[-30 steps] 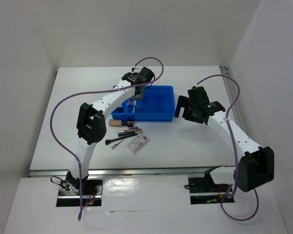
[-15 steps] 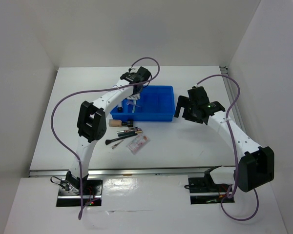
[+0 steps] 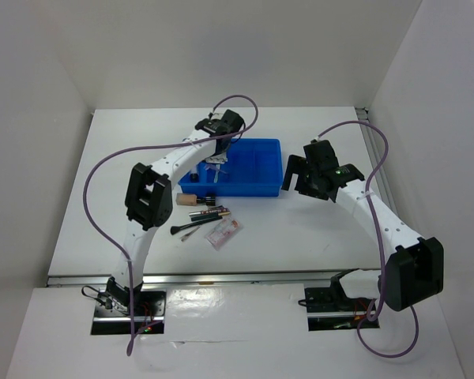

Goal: Organize the makeup

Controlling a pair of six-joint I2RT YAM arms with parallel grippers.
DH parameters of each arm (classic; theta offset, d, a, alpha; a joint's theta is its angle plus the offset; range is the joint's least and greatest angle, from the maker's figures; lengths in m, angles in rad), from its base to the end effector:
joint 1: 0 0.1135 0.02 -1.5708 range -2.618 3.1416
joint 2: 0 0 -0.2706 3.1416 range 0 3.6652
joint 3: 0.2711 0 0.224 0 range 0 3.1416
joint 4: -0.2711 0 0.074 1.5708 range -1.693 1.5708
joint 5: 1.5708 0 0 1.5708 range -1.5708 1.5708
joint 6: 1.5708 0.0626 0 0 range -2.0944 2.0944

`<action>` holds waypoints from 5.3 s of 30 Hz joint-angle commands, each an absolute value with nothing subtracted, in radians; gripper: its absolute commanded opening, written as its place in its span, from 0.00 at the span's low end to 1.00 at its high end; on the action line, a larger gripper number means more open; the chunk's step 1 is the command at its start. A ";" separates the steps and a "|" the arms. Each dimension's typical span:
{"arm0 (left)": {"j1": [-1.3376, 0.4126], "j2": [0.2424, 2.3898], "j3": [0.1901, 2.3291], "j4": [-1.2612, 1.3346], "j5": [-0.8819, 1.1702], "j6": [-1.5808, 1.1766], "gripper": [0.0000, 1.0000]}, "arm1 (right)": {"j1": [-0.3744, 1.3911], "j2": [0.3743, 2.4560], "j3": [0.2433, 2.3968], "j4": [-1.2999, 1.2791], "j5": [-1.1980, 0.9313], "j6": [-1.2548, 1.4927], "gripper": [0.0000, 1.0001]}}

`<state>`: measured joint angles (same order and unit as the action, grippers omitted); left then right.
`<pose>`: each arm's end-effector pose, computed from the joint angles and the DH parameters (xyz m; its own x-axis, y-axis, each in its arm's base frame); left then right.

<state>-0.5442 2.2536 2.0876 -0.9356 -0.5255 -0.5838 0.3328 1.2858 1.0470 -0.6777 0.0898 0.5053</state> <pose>0.4196 -0.2172 0.2326 -0.7766 -0.0874 -0.6239 -0.2088 0.9701 0.1241 0.2389 0.0766 0.2722 -0.7887 0.2375 -0.5670 0.1235 0.9648 0.2323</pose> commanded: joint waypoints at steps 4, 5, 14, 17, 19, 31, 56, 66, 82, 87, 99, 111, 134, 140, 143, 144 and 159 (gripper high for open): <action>-0.538 2.279 2.126 -0.943 -0.531 -0.600 0.21 | 0.327 1.279 1.055 -0.703 0.094 0.515 1.00; -0.538 2.269 2.126 -0.943 -0.540 -0.600 0.18 | 0.327 1.279 1.055 -0.703 0.094 0.515 1.00; -0.538 2.238 2.201 -1.026 -0.600 -0.646 0.00 | 0.327 1.289 1.055 -0.703 0.084 0.515 1.00; -0.538 2.229 2.201 -1.040 -0.600 -0.667 0.00 | 0.327 1.289 1.055 -0.703 0.075 0.515 1.00; -0.538 2.229 2.201 -1.049 -0.609 -0.667 0.00 | 0.327 1.298 1.064 -0.703 0.075 0.515 1.00; -0.548 2.163 2.183 -1.000 -0.606 -0.699 0.00 | 0.327 1.298 1.065 -0.703 0.075 0.506 1.00; -0.634 2.220 2.154 -1.164 -1.083 -1.161 0.00 | 0.327 1.279 1.046 -0.703 0.054 0.497 1.00; -0.701 2.355 2.330 -1.322 -1.052 -1.245 0.00 | 0.327 1.279 1.046 -0.721 0.054 0.488 1.00; -0.701 2.365 2.258 -1.358 -1.043 -1.391 0.00 | 0.327 1.252 1.046 -0.762 0.044 0.479 1.00; -0.701 2.292 2.206 -1.358 -1.022 -1.473 0.00 | 0.327 1.252 1.046 -0.772 0.044 0.479 1.00; -0.683 2.279 2.223 -1.358 -1.034 -1.505 0.00 | 0.327 1.243 1.074 -0.799 0.035 0.469 1.00; -0.683 2.333 2.282 -1.358 -1.046 -1.470 0.00 | 0.327 1.243 1.074 -0.799 0.035 0.469 1.00; -0.742 2.292 2.204 -1.130 -1.055 -1.210 0.53 | 0.327 1.233 1.055 -0.799 0.035 0.469 1.00; -0.752 2.174 2.226 -1.171 -1.065 -1.168 0.52 | 0.327 1.213 1.055 -0.789 0.026 0.469 1.00; -0.743 2.042 2.136 -1.131 -1.037 -1.046 0.52 | 0.327 1.190 1.091 -0.776 0.015 0.460 1.00; -0.726 2.002 2.100 -1.109 -1.020 -1.014 0.52 | 0.327 1.165 1.109 -0.767 -0.009 0.460 1.00; -0.511 1.221 1.222 -1.035 -0.562 -0.862 0.49 | 0.774 1.291 1.155 -0.578 0.032 0.564 0.99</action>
<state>-0.5529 1.3014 1.2968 -1.0378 -0.6849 -0.8425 0.6575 1.2350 1.1061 -0.6426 -0.0540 0.4973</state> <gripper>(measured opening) 0.495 0.986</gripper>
